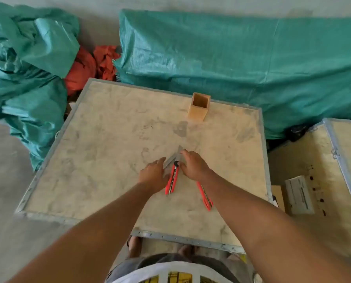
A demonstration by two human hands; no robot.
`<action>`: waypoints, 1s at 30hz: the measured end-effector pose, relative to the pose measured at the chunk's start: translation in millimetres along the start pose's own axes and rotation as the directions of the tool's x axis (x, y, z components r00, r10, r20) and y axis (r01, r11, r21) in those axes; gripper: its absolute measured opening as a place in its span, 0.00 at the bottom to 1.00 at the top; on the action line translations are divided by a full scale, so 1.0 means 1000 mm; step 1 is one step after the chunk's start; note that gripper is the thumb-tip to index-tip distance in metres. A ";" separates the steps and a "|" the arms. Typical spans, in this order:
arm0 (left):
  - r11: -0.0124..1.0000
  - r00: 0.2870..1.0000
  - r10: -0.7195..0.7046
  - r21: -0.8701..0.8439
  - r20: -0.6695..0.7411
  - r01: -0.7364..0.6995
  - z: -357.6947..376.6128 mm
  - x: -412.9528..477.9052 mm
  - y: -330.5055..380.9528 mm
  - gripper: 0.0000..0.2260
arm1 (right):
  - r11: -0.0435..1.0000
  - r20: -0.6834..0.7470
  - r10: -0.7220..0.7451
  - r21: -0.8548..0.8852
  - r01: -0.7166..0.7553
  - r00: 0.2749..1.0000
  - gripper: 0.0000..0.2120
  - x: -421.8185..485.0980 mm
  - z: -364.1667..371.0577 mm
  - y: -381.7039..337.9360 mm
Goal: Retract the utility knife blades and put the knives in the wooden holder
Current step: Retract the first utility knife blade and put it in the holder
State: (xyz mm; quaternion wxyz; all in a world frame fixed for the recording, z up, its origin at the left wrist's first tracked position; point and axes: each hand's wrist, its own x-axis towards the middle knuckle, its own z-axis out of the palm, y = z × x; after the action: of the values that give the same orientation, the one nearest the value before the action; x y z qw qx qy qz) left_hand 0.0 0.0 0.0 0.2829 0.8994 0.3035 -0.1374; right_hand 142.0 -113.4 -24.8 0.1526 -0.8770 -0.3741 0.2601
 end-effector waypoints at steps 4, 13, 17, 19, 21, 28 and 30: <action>1.000 1.000 -0.016 0.005 0.005 0.016 0.025 -0.016 -0.002 0.26 | 0.995 0.036 0.024 0.094 -0.027 0.999 0.19 -0.004 0.013 0.005; 0.993 0.996 -0.084 -0.082 -0.024 0.082 0.059 -0.008 0.003 0.24 | 0.955 0.041 0.128 0.263 -0.134 0.991 0.18 0.006 0.031 0.012; 0.983 0.993 -0.116 -0.149 -0.034 0.109 0.065 -0.002 0.009 0.22 | 0.915 0.029 0.211 0.347 -0.207 0.977 0.11 0.012 0.031 0.014; 0.968 0.992 -0.117 -0.231 -0.055 0.101 0.069 -0.001 0.009 0.22 | 0.884 0.031 0.250 0.401 -0.242 0.968 0.09 0.015 0.032 0.015; 0.945 0.993 -0.103 -0.317 -0.050 0.083 0.071 -0.001 0.008 0.19 | 0.846 0.030 0.278 0.466 -0.259 0.960 0.07 0.014 0.033 0.017; 0.868 0.997 -0.046 -0.491 0.059 0.069 0.061 -0.002 0.006 0.19 | 0.656 0.031 0.327 0.712 -0.250 0.945 0.08 0.001 0.025 0.021; 0.840 0.997 -0.030 -0.539 0.068 0.063 0.049 -0.001 0.008 0.25 | 0.641 0.018 0.303 0.736 -0.218 0.953 0.08 0.000 0.014 0.017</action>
State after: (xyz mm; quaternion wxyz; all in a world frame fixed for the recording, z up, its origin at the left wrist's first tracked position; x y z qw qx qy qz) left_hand 0.6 -35.3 -35.7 0.5298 0.7715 0.3434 -0.0788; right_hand 143.9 -123.9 -44.7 0.4700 -0.7999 -0.1003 0.3594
